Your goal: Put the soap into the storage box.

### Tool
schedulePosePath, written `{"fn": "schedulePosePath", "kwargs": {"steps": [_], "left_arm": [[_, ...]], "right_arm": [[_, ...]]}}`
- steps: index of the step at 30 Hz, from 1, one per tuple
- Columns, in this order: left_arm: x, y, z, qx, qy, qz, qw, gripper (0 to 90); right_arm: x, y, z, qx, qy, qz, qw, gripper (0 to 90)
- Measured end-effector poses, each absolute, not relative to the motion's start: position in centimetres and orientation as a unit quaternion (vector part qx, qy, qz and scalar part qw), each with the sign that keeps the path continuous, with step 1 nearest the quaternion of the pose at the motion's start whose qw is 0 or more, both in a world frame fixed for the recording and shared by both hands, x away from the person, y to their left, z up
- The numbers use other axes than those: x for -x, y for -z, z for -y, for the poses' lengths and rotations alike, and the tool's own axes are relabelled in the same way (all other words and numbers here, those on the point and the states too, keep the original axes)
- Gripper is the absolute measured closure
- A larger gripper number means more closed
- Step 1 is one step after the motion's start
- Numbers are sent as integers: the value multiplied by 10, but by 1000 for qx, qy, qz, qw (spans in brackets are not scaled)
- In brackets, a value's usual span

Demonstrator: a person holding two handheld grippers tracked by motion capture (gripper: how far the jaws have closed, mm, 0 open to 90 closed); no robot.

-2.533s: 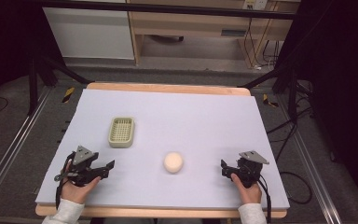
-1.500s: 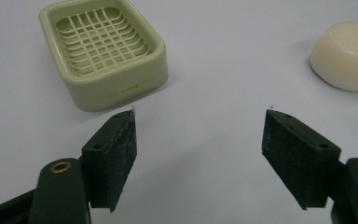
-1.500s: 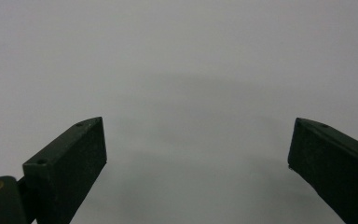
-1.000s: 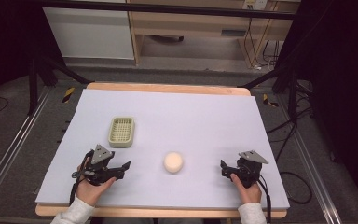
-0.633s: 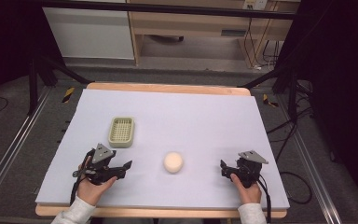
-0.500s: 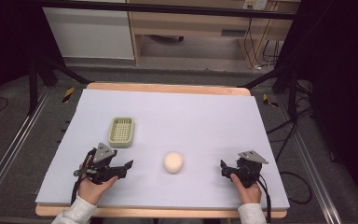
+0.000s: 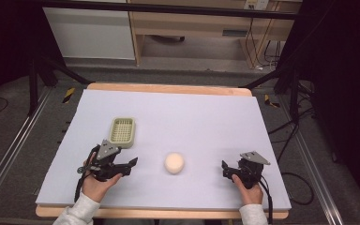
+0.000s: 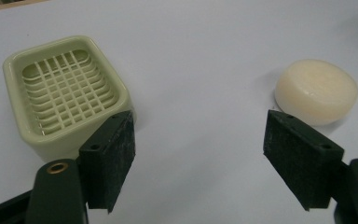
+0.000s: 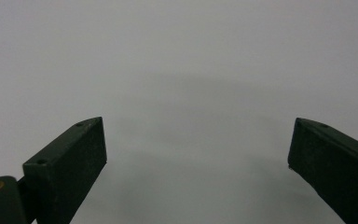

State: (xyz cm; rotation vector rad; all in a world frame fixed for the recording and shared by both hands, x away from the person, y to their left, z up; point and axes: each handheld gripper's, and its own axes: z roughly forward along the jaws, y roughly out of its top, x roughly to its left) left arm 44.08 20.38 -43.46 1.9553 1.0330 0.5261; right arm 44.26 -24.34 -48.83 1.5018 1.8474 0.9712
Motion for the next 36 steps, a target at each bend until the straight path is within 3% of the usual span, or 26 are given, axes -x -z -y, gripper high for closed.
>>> {"fn": "schedulePosePath", "kwargs": {"steps": [36], "left_arm": [[-457,431,-156,-798,-195,-385,421,242]], "right_arm": [[-443,488,243,-558,-361,-692,282,47]]}}
